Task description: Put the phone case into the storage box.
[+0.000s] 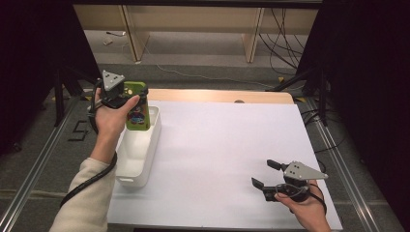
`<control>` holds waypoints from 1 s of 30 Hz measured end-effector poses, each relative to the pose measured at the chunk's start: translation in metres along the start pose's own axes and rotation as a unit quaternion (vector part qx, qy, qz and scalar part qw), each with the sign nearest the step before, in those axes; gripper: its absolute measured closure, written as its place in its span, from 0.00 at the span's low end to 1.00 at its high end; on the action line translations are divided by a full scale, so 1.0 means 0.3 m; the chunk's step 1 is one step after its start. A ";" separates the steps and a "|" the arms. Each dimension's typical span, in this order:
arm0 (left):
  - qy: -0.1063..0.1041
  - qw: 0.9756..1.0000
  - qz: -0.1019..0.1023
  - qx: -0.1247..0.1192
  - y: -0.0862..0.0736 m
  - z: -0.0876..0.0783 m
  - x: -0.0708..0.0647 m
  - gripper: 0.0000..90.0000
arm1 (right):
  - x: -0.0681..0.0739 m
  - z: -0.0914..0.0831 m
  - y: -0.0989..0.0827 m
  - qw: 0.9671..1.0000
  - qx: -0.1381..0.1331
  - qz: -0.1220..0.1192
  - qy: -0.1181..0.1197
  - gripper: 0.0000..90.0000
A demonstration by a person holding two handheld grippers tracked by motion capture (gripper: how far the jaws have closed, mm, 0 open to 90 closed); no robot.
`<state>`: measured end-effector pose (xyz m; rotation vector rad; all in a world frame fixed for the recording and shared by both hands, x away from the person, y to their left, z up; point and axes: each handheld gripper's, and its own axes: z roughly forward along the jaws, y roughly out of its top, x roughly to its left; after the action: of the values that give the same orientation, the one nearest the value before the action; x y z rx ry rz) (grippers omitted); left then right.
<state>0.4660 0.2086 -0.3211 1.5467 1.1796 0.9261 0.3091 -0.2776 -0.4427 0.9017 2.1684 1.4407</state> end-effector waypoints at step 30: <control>0.000 1.000 0.005 0.005 -0.030 0.029 0.024 0.18 | 0.000 0.000 0.000 1.000 0.001 0.000 0.000 0.18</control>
<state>0.4736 0.2144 -0.3320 1.5618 1.1794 0.9292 0.3090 -0.2776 -0.4427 0.9010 2.1698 1.4397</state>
